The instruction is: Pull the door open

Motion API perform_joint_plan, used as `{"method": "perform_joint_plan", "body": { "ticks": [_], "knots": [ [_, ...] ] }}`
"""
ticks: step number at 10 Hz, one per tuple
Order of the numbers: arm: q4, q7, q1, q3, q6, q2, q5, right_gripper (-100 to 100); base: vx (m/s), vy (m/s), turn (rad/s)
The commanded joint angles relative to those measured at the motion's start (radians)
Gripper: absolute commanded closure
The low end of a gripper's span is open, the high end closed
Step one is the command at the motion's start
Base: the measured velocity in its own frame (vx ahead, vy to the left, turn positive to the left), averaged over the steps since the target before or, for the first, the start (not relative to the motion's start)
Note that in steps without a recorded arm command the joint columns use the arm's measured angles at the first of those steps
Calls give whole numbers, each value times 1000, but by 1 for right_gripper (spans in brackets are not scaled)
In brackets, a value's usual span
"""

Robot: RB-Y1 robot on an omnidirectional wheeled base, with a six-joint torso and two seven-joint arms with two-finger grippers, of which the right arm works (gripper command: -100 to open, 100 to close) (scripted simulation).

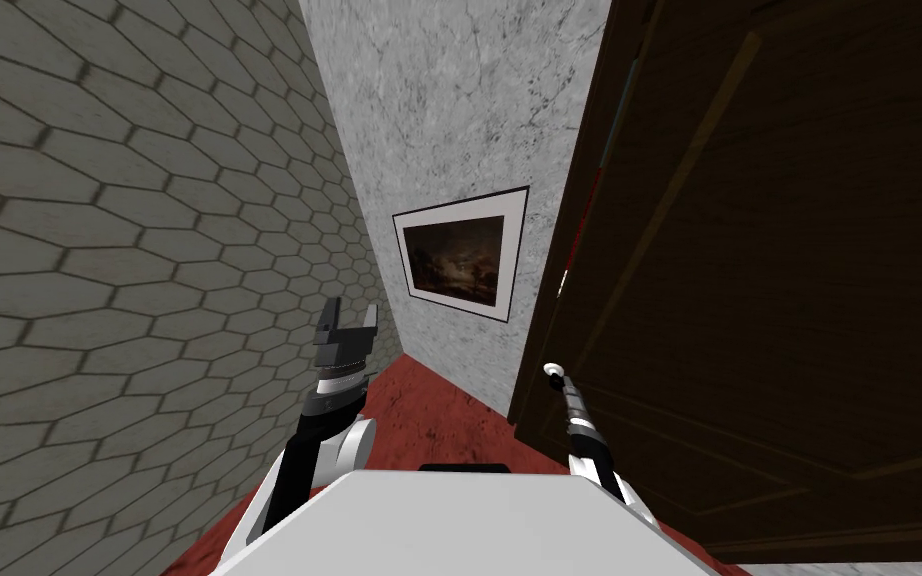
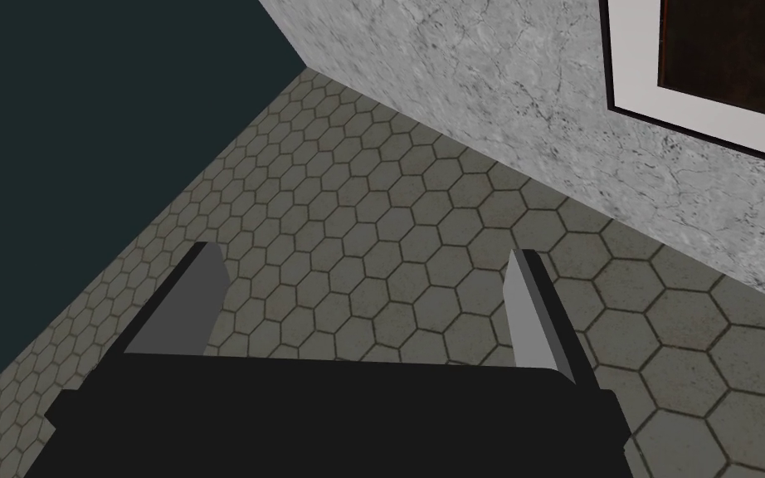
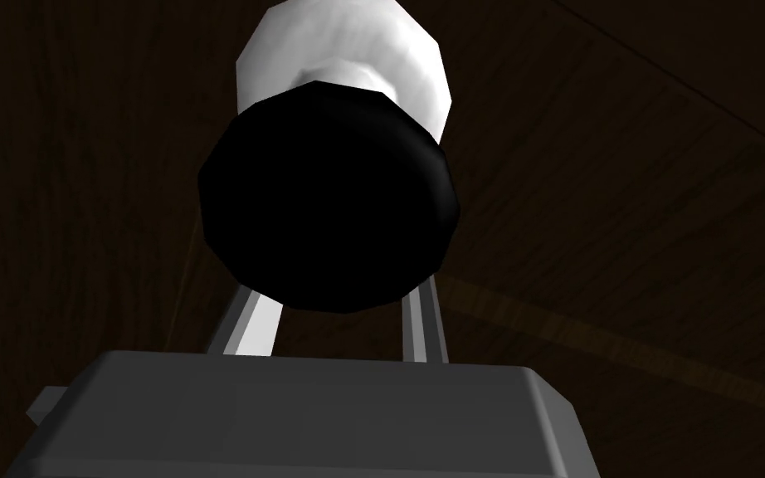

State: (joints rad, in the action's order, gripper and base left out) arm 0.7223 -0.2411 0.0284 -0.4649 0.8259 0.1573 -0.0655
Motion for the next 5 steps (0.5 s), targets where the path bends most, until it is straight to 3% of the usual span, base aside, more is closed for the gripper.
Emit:
{"method": "perform_joint_plan", "body": {
  "ticks": [1,5],
  "knots": [
    [0,29,7,15,6,-5,8,100,-33,-11,29],
    [-2,138,1,50,8,9,75,100,-32,-8,53]
  ]
}}
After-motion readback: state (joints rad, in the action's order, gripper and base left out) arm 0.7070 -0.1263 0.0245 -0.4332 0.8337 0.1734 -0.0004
